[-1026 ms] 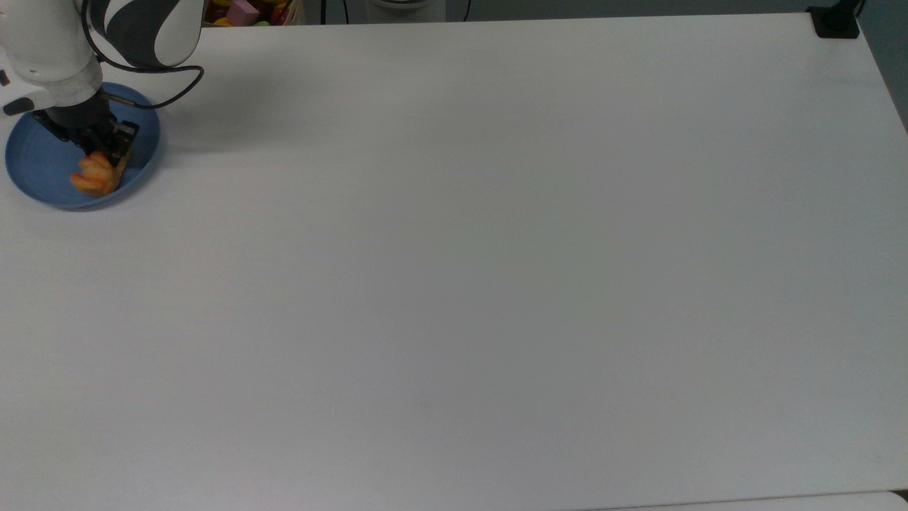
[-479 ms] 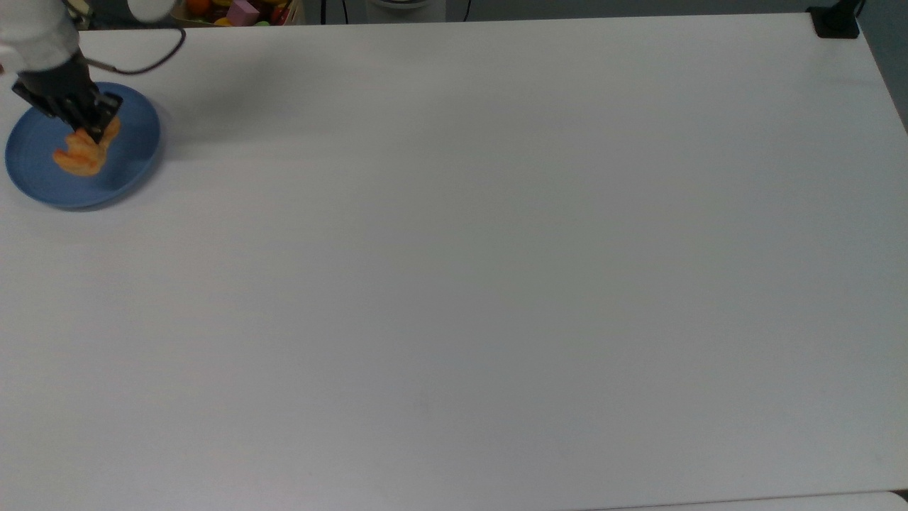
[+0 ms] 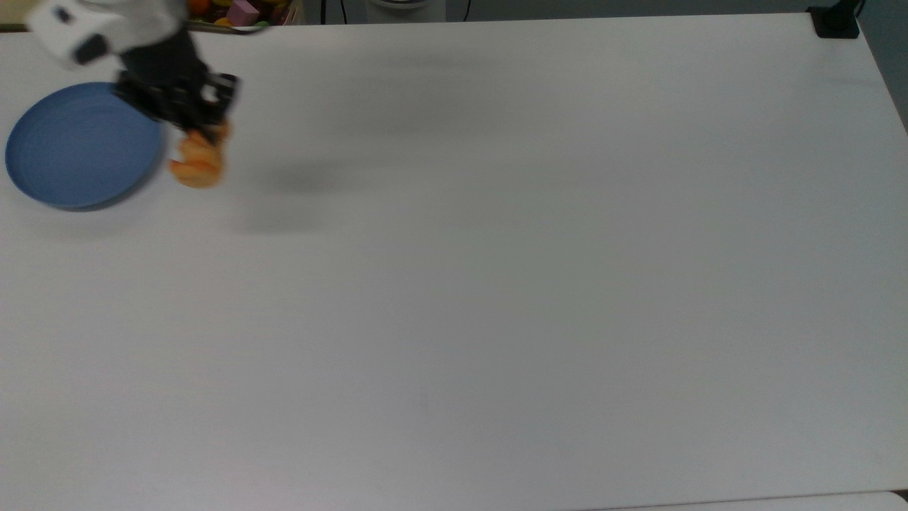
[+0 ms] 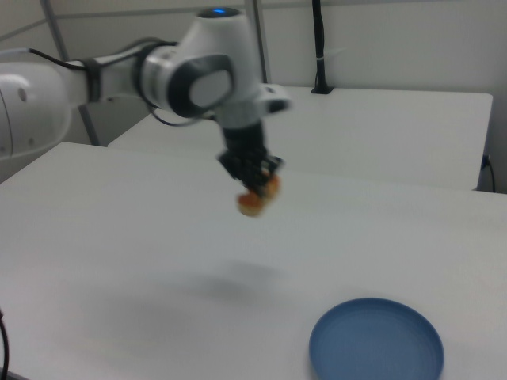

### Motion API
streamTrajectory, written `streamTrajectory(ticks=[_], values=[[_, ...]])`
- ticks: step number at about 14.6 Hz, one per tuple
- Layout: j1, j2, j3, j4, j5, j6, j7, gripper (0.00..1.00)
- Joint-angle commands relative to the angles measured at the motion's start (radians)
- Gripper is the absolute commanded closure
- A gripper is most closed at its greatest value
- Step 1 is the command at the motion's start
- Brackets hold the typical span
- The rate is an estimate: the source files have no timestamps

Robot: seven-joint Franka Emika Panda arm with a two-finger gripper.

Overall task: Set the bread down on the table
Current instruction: 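Lift the bread roll off the plate and carry it across the table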

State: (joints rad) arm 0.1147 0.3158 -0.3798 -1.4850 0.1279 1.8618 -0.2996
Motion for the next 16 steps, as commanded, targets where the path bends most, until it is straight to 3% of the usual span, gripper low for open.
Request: streamTrajectory(ticks=[1,3,5,8,10,16], values=[[0.055,0.011,0.146,0.060,0.003,-0.024,0.163,0.84],[0.088,0.023,0.235,0.078,-0.005,-0.004,0.233,0.84],[0.153,0.058,0.286,0.100,-0.013,0.022,0.316,0.84],[0.330,0.139,0.312,0.112,-0.089,0.110,0.498,0.78],[0.414,0.222,0.312,0.126,-0.099,0.236,0.604,0.78],[0.545,0.402,0.312,0.218,-0.099,0.358,0.709,0.78]])
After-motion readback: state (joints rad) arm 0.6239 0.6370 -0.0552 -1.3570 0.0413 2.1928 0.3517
